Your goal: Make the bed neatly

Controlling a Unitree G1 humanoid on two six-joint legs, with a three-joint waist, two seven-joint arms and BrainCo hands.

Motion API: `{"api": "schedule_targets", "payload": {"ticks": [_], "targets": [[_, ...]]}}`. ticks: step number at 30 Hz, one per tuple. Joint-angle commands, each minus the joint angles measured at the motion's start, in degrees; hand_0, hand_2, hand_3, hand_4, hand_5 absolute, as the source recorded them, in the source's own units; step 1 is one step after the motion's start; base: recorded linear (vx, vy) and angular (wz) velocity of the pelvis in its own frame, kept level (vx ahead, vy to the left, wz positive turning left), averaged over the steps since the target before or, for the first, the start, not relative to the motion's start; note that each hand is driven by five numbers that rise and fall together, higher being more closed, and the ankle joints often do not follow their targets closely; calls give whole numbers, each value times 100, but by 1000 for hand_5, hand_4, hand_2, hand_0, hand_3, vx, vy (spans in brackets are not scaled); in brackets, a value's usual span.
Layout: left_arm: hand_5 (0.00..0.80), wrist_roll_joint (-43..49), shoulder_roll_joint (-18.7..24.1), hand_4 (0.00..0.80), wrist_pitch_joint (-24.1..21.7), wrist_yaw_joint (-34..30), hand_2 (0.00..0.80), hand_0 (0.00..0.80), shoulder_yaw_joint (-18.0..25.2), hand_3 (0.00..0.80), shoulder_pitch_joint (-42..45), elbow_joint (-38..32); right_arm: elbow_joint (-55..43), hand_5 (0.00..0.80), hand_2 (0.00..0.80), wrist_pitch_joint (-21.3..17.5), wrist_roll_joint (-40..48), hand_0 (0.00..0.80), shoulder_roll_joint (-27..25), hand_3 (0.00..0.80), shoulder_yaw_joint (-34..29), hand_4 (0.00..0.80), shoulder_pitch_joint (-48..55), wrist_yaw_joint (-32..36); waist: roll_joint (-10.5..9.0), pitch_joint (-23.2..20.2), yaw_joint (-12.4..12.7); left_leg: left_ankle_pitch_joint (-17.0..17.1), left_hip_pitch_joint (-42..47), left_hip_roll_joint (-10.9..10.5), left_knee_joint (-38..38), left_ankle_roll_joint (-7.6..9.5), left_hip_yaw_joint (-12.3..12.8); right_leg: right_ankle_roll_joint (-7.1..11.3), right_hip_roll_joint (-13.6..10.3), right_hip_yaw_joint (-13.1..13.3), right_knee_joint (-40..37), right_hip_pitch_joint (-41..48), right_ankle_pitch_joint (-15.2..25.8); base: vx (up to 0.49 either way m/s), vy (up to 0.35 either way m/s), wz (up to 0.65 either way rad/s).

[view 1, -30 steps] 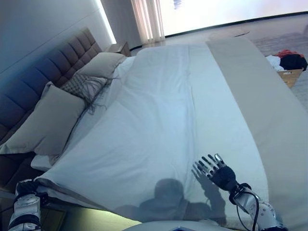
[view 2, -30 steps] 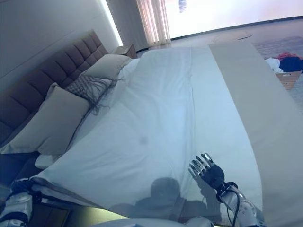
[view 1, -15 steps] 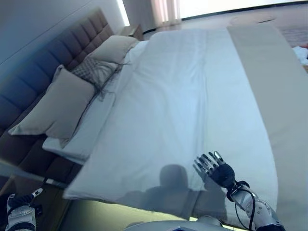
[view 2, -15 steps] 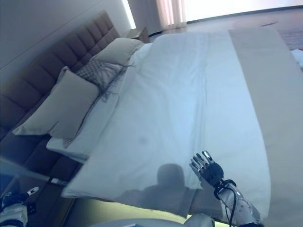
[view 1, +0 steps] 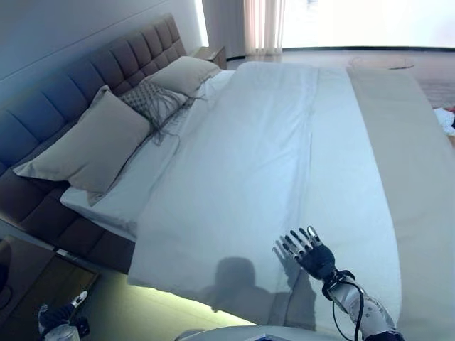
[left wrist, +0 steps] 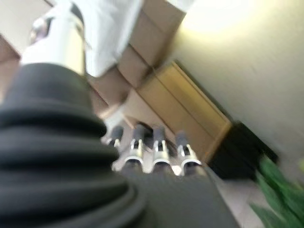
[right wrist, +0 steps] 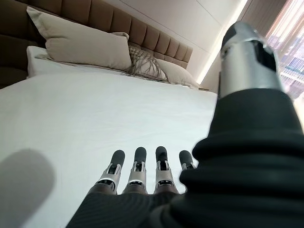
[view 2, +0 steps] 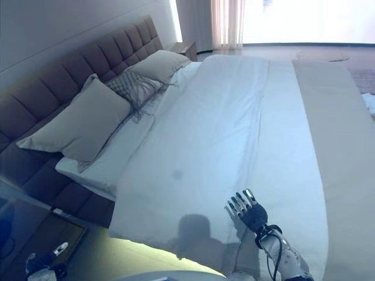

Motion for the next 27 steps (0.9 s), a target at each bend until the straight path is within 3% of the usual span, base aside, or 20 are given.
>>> {"api": "schedule_targets", "payload": {"ticks": [1, 4, 8, 12, 14, 16, 23, 27], "targets": [[0, -297, 243, 0, -462, -599, 0, 0, 37, 0, -84, -1378, -326, 0, 0, -723, -372, 0, 579, 0, -206, 0, -210, 194, -341, 283, 346, -152, -238, -176, 268, 347, -144, 544, -323, 73, -2085, 560, 2540, -64, -107, -2], [0, -1036, -197, 0, -552, -1632, 0, 0, -209, 0, 154, -2369, -399, 0, 0, -1254, -1002, 0, 678, 0, -418, 0, -181, 193, -372, 360, 506, -193, -296, -172, 310, 373, -177, 555, -301, 32, -2159, 545, 2579, -73, -101, -1], [0, -1754, -571, 0, -277, -2680, 0, 0, -507, 0, 455, -3208, -407, 0, 0, -1574, -1465, 0, 714, 0, -619, 0, -182, 213, -418, 419, 586, -236, -316, -126, 352, 383, -111, 530, -204, -3, -2299, 567, 2548, -61, -107, -1], [0, -2643, -970, 0, 672, -3348, 0, 0, -860, 0, 509, -3509, -246, 0, 0, -1931, -1919, 0, 798, 0, -636, 0, -248, -35, -515, 467, 579, -303, -330, -87, 432, 398, -41, 512, -109, 33, -2437, 559, 2576, -56, -146, -6], [0, -2163, -999, 0, 478, -3093, 0, 0, -1247, 0, 488, -3389, 81, 0, 0, -1953, -2298, 0, 796, 0, -497, 0, -333, -374, -620, 523, 557, -325, -319, -22, 480, 386, 24, 521, -12, 55, -2517, 576, 2620, -57, -219, -14], [0, -2439, -1056, 0, 542, -3021, 0, 0, -1521, 0, 433, -3410, 320, 0, 0, -1999, -2128, 0, 717, 0, -332, 0, -375, -529, -695, 549, 527, -338, -257, 32, 460, 398, 55, 520, 96, 59, -2653, 660, 2651, -19, -209, -28], [0, -2026, -1048, 0, 172, -2987, 0, 0, -1921, 0, 452, -3613, 928, 0, 0, -2710, -1396, 0, 956, 0, -312, 0, -268, 42, -859, 530, 384, -424, -195, 151, 534, 395, 247, 443, 395, 196, -2823, 574, 2682, -43, -145, -22], [0, -2177, -942, 0, 184, -2848, 0, 0, -2011, 0, 382, -3755, 943, 0, 0, -2859, -1298, 0, 999, 0, -262, 0, -276, 233, -792, 473, 305, -292, -116, 193, 291, 357, 310, 379, 565, 218, -2969, 626, 2637, -46, -34, -22]]}}
